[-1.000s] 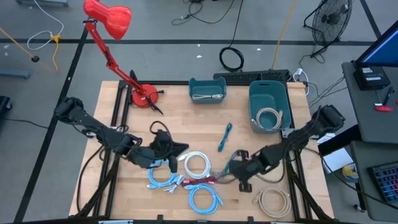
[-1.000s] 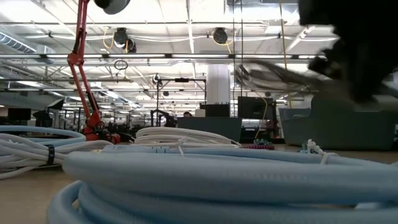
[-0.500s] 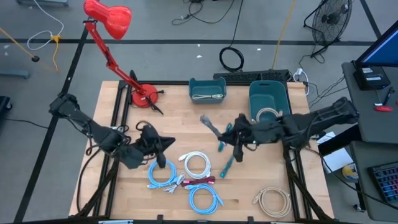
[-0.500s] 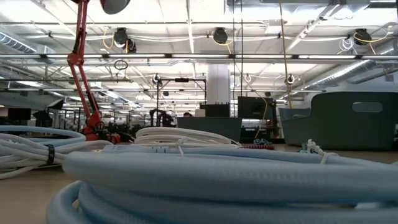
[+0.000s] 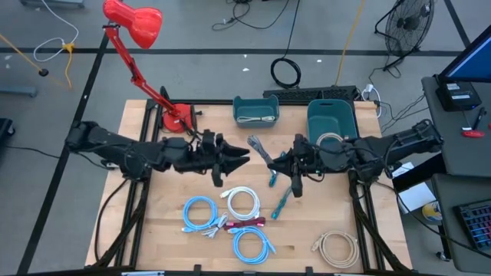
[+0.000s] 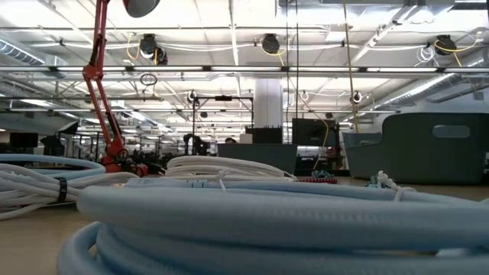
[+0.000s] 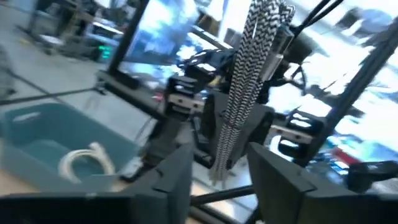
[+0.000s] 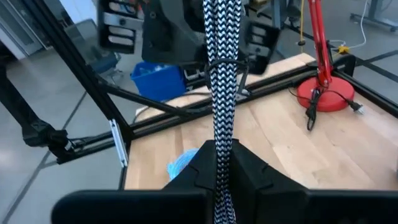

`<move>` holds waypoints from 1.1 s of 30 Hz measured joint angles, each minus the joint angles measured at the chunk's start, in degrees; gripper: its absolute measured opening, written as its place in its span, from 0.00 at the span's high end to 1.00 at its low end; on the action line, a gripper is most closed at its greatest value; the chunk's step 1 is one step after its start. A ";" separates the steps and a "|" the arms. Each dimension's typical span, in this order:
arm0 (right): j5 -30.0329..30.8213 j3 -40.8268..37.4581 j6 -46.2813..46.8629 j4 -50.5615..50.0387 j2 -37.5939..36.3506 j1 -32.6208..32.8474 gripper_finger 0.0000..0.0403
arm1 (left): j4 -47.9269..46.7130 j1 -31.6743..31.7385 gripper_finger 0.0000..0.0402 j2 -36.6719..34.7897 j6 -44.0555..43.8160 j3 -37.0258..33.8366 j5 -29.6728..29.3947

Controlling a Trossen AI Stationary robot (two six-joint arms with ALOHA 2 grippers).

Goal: Pick & Place USB Port
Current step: Put the black charger cable into the left blue bin

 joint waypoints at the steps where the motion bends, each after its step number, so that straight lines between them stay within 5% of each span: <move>1: 0.02 0.00 -0.04 0.67 0.00 0.02 0.98 | 1.29 0.31 0.55 0.54 0.23 0.00 0.80; 8: -0.19 0.09 -0.98 4.61 1.63 -0.03 0.98 | 14.28 1.17 0.49 4.92 3.06 0.00 2.76; 15: -0.26 0.07 -1.75 5.98 3.05 -0.82 0.98 | 15.92 1.56 0.49 6.36 0.54 0.00 4.43; 19: -0.20 0.07 -1.94 5.83 3.12 -1.36 0.98 | 15.81 1.08 0.60 6.37 0.54 0.00 4.77; 26: -0.56 0.07 -2.40 6.04 3.08 -1.62 0.98 | 15.84 1.10 0.95 6.37 0.48 0.00 6.34; 33: -1.57 0.07 -3.59 6.16 3.08 -1.64 0.94 | 15.99 1.14 0.98 6.37 0.51 0.00 6.02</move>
